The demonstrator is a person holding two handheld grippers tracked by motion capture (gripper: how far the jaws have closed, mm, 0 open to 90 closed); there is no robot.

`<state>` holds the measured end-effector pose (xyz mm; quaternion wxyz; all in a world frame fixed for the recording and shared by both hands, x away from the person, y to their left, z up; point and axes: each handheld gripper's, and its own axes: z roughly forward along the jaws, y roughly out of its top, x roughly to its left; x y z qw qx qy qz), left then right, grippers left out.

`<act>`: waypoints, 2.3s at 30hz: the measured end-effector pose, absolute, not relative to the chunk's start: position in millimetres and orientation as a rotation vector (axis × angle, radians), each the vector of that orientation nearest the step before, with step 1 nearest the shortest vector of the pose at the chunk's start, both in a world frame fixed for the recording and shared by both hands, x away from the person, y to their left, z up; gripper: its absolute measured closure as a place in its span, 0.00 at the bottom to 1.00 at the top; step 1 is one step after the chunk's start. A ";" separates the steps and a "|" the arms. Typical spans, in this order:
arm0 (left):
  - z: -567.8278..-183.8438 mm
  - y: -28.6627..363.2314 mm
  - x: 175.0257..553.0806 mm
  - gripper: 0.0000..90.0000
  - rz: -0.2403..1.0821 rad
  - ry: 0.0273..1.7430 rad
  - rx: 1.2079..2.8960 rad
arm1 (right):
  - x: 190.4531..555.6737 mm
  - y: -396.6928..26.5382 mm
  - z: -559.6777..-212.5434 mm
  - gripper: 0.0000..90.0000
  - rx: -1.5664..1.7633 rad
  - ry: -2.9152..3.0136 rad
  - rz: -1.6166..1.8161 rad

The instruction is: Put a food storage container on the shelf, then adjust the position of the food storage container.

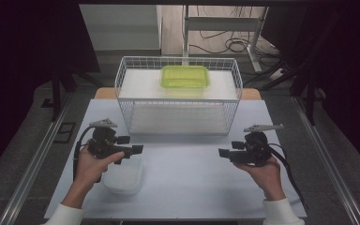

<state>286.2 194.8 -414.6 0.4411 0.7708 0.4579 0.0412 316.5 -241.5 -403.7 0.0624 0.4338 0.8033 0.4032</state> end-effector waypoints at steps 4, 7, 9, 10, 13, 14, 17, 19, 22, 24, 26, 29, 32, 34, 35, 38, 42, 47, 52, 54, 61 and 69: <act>-424.3 196.8 278.0 0.30 0.113 1.140 1.930 | 308.7 -243.1 -416.1 0.34 1.326 2.476 1.171; -435.1 200.5 267.1 0.31 0.132 1.152 1.932 | 300.6 -245.8 -422.7 0.34 1.328 2.486 1.166; -439.9 202.1 263.0 0.31 0.132 1.154 1.946 | 297.7 -246.4 -426.4 0.34 1.332 2.491 1.176; -441.7 203.3 260.9 0.31 0.136 1.157 1.948 | 297.0 -246.7 -427.8 0.34 1.333 2.492 1.176; -445.9 206.0 258.1 0.32 0.138 1.160 1.967 | 295.9 -247.5 -433.8 0.34 1.339 2.489 1.174; -446.1 207.2 257.9 0.32 0.133 1.156 1.962 | 295.7 -247.1 -435.2 0.34 1.338 2.488 1.170; -445.7 210.0 256.4 0.32 0.134 1.161 1.947 | 294.4 -244.8 -437.3 0.34 1.322 2.486 1.169; -445.6 210.6 255.4 0.32 0.133 1.166 1.943 | 294.0 -244.2 -438.2 0.34 1.318 2.487 1.162; -446.6 209.3 252.5 0.31 0.134 1.169 1.945 | 293.7 -243.1 -440.9 0.34 1.306 2.476 1.132; -447.0 208.9 252.2 0.31 0.137 1.173 1.948 | 293.2 -242.5 -442.1 0.34 1.303 2.478 1.119; -447.9 209.7 251.2 0.30 0.149 1.185 1.956 | 292.8 -241.7 -443.1 0.34 1.298 2.483 1.107; -449.7 214.2 247.8 0.30 0.158 1.208 1.955 | 291.2 -240.3 -446.9 0.34 1.294 2.498 1.074; -452.2 219.8 244.6 0.30 0.168 1.228 1.960 | 291.8 -244.6 -450.8 0.34 1.326 2.499 1.093; -453.6 222.3 243.6 0.30 0.172 1.237 1.962 | 291.8 -245.2 -451.6 0.34 1.331 2.497 1.092; -454.7 224.4 243.1 0.30 0.173 1.243 1.962 | 291.8 -246.2 -452.4 0.34 1.334 2.498 1.093; -456.9 232.2 239.8 0.30 0.182 1.263 1.961 | 290.9 -246.7 -452.8 0.34 1.345 2.497 1.095; -457.2 240.4 236.8 0.31 0.193 1.278 1.950 | 290.7 -246.4 -453.3 0.34 1.347 2.503 1.093; -455.4 249.6 232.5 0.39 0.213 1.289 1.943 | 290.0 -244.5 -455.4 0.34 1.351 2.510 1.087; -454.8 259.0 229.8 0.63 0.234 1.361 1.936 | 289.3 -244.8 -454.5 0.34 1.359 2.510 1.087; -456.0 265.1 229.3 0.71 0.216 1.377 1.936 | 289.4 -245.1 -454.5 0.34 1.359 2.507 1.084; -469.5 279.8 232.2 0.98 0.138 1.443 1.968 | 290.9 -243.1 -457.9 0.34 1.363 2.510 1.056; -484.3 284.2 235.2 1.00 0.072 1.480 2.005 | 291.7 -241.9 -459.5 0.34 1.370 2.510 1.045</act>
